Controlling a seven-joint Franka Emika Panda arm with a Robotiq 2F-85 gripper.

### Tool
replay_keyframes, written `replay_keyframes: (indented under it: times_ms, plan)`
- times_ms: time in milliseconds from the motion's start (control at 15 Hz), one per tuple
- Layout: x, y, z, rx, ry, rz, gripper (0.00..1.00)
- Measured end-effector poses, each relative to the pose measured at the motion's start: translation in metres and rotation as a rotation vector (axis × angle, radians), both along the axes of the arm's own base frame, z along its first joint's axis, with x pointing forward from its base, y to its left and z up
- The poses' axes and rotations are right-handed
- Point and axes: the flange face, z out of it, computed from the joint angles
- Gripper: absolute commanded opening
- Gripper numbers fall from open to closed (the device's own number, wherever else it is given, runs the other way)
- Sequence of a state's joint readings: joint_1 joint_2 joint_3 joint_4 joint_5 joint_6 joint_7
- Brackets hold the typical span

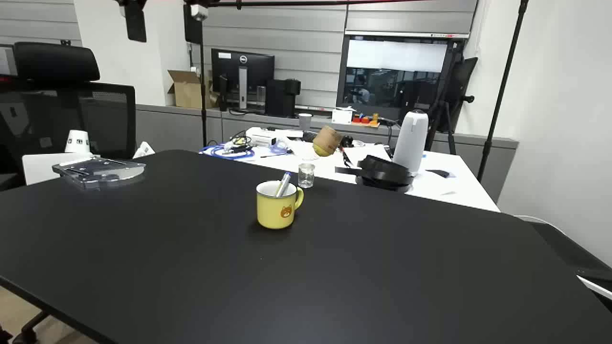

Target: Remove the marker from the mug and put it on the table

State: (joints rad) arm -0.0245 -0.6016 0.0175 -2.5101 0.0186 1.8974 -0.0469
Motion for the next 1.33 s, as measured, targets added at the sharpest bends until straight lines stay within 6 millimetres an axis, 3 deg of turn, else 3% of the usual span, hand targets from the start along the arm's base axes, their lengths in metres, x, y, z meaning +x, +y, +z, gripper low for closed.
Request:
replay_keyframes:
  times_ms: [1333]
  plan:
    - [0.0050,-0.0024,-0.0046,-0.010,-0.002,0.000,1.00]
